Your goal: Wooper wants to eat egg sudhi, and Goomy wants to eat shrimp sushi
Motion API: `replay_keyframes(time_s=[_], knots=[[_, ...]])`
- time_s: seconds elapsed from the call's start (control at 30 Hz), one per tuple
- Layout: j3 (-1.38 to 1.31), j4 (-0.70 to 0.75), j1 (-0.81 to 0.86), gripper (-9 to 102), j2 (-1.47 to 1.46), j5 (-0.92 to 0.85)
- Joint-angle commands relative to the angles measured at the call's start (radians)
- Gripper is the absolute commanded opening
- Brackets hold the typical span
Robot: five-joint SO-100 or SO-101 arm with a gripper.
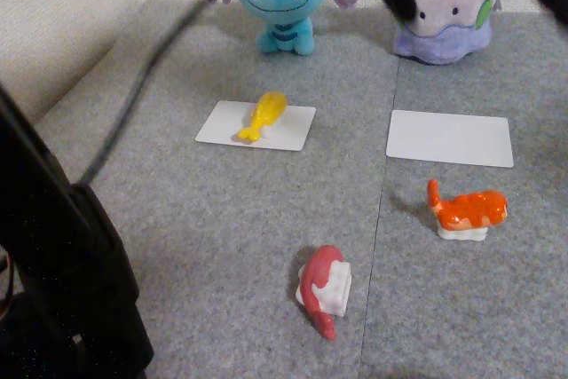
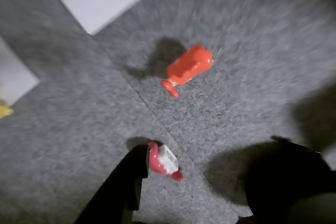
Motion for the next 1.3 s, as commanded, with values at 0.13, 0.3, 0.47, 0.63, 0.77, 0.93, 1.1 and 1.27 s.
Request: replay_keyframes(time_s=[0.13, 0.3, 0.47, 0.63, 0.77, 0.93, 1.1, 1.27], knots=[[-0.015, -0.081, 0.011, 48, -0.189, 0.008], [-0.015, -0.150, 0.026, 48, -0.295, 0.043], [-0.015, -0.268, 0.046, 40, -0.364, 0.153], [-0.015, -0.285, 0.032, 36, -0.391, 0.235], [-0.014, -0.285, 0.031, 36, -0.396, 0.270], [-0.014, -0.288, 0.034, 36, -0.396, 0.282], [-0.014, -0.290, 0.028, 36, -0.396, 0.333], [-0.012, -0.313, -0.006, 36, -0.400, 0.364]])
